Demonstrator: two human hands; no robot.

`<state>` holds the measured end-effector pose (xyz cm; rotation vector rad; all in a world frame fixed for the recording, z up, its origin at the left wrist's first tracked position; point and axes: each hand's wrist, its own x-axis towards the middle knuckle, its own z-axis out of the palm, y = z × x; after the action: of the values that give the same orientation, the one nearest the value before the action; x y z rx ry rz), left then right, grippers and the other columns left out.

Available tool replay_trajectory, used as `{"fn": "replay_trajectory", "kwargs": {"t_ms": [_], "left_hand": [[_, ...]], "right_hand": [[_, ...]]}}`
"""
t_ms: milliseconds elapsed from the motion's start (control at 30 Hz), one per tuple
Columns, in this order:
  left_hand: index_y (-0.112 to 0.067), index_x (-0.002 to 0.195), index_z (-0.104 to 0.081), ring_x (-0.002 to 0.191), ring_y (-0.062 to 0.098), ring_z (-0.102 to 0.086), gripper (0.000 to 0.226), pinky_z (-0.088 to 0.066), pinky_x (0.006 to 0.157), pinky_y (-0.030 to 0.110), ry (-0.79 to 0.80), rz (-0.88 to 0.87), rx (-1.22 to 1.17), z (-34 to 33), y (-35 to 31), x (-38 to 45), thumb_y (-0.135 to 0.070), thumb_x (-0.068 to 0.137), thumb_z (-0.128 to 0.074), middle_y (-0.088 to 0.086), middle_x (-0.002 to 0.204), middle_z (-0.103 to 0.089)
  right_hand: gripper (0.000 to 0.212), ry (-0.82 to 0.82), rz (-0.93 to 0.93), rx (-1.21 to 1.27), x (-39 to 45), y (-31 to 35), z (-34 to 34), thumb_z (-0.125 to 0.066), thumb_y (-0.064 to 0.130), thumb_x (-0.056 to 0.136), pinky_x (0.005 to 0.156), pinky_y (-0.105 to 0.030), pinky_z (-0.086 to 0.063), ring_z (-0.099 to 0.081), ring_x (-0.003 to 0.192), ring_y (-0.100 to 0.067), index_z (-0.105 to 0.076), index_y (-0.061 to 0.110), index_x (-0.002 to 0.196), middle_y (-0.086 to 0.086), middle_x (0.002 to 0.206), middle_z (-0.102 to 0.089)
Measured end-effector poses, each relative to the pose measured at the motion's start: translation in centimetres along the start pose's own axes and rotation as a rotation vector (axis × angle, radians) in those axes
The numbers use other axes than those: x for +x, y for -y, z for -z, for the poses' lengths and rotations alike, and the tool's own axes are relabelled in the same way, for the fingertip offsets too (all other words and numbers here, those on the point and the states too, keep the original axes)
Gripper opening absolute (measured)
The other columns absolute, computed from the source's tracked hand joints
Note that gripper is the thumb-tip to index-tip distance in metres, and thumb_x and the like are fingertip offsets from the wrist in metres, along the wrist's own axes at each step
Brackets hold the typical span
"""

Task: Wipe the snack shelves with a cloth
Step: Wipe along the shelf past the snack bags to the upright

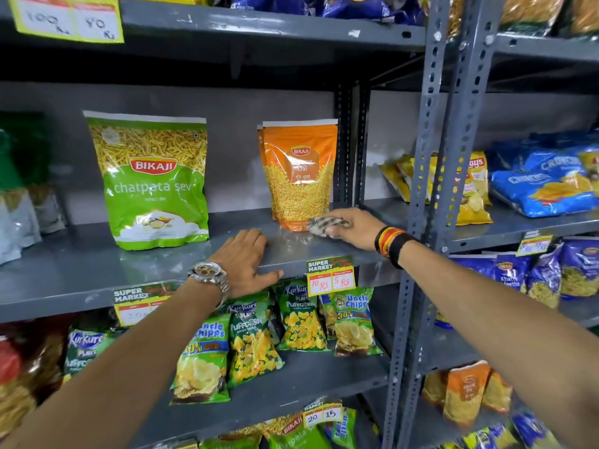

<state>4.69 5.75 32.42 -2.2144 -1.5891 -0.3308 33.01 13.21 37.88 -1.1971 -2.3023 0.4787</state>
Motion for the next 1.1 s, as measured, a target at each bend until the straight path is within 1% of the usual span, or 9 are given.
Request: {"fn": "replay_trajectory", "kwargs": {"t_ms": [167, 233, 333, 433, 600, 733, 867, 1033, 1100], "left_hand": [[-0.011, 0.130, -0.053, 0.107, 0.029, -0.053, 0.087, -0.048, 0.096, 0.047, -0.029, 0.022, -0.002, -0.3, 1.3, -1.7, -0.081, 0.083, -0.030, 0.008, 0.120, -0.054], [-0.012, 0.130, -0.052, 0.107, 0.029, -0.053, 0.086, -0.048, 0.095, 0.047, -0.021, 0.031, 0.006, -0.1, 0.9, -1.9, -0.080, 0.083, -0.030, 0.008, 0.119, -0.054], [-0.012, 0.129, -0.053, 0.108, 0.030, -0.053, 0.085, -0.048, 0.096, 0.049, -0.002, 0.049, -0.016, 0.5, 0.6, -2.3, -0.080, 0.082, -0.031, 0.008, 0.119, -0.054], [-0.011, 0.136, -0.049, 0.112, 0.029, -0.052, 0.081, -0.049, 0.096, 0.051, -0.036, -0.041, -0.058, 1.6, -0.5, -3.4, -0.074, 0.086, -0.038, 0.009, 0.128, -0.053], [-0.007, 0.150, -0.041, 0.136, 0.029, -0.046, 0.071, -0.039, 0.115, 0.045, -0.217, -0.291, -0.175, 0.9, -5.4, -7.9, -0.054, 0.098, -0.046, 0.016, 0.148, -0.048], [-0.007, 0.150, -0.044, 0.143, 0.027, -0.042, 0.068, -0.033, 0.123, 0.042, -0.136, -0.312, -0.240, -5.4, -7.7, -11.7, -0.050, 0.098, -0.051, 0.013, 0.152, -0.049], [-0.006, 0.142, -0.053, 0.132, 0.031, -0.052, 0.066, -0.049, 0.109, 0.050, 0.048, -0.149, -0.253, -12.8, -7.7, -13.2, -0.055, 0.101, -0.041, 0.015, 0.144, -0.057], [-0.005, 0.138, -0.057, 0.123, 0.037, -0.059, 0.059, -0.055, 0.098, 0.048, 0.155, 0.027, -0.307, -21.0, -8.6, -14.6, -0.049, 0.103, -0.040, 0.016, 0.137, -0.060], [-0.004, 0.141, -0.055, 0.128, 0.039, -0.056, 0.059, -0.054, 0.099, 0.051, 0.177, 0.029, -0.290, -23.9, -9.0, -14.6, -0.047, 0.105, -0.039, 0.018, 0.142, -0.057]], "right_hand": [[0.037, -0.025, -0.023, -0.036, -0.3, 0.8, -2.9, -0.058, 0.030, 0.093, 0.103, -0.039, -0.044, -0.055, 0.122, -0.022, -0.056, 0.031, 0.131, 0.000, 0.136, -0.058], [0.039, 0.031, 0.064, 0.002, -1.7, 2.4, -3.5, -0.059, 0.032, 0.093, 0.100, -0.028, -0.044, -0.054, 0.119, -0.014, -0.056, 0.030, 0.131, 0.004, 0.133, -0.059], [0.038, 0.136, 0.132, 0.084, -4.0, 4.3, -2.6, -0.061, 0.028, 0.092, 0.080, -0.001, -0.040, -0.058, 0.102, 0.000, -0.058, 0.026, 0.130, 0.012, 0.118, -0.063], [0.037, 0.117, 0.174, 0.193, -6.8, 5.2, -1.7, -0.061, 0.032, 0.092, 0.088, -0.008, -0.045, -0.061, 0.105, 0.003, -0.058, 0.032, 0.129, 0.015, 0.119, -0.065], [0.037, 0.159, 0.097, 0.250, -13.2, 1.4, -3.9, -0.059, 0.045, 0.089, 0.092, -0.019, -0.049, -0.062, 0.108, 0.001, -0.055, 0.047, 0.126, 0.017, 0.122, -0.063], [0.040, 0.160, -0.030, 0.237, -14.4, -3.3, -8.8, -0.060, 0.037, 0.091, 0.092, -0.002, -0.038, -0.052, 0.114, 0.011, -0.056, 0.035, 0.131, 0.021, 0.128, -0.055], [0.039, 0.168, -0.131, 0.205, -12.4, -7.0, -15.2, -0.059, 0.035, 0.093, 0.108, -0.028, -0.040, -0.052, 0.128, -0.013, -0.055, 0.035, 0.132, 0.006, 0.140, -0.054], [0.038, 0.232, -0.172, 0.067, -9.4, -9.3, -22.8, -0.051, 0.025, 0.097, 0.100, -0.041, -0.049, -0.058, 0.121, -0.023, -0.052, 0.040, 0.132, 0.001, 0.137, -0.059], [0.043, 0.279, -0.178, 0.002, -8.8, -11.0, -25.7, -0.049, 0.019, 0.098, 0.083, -0.040, -0.057, -0.068, 0.098, -0.024, -0.050, 0.045, 0.132, -0.005, 0.123, -0.068]]}}
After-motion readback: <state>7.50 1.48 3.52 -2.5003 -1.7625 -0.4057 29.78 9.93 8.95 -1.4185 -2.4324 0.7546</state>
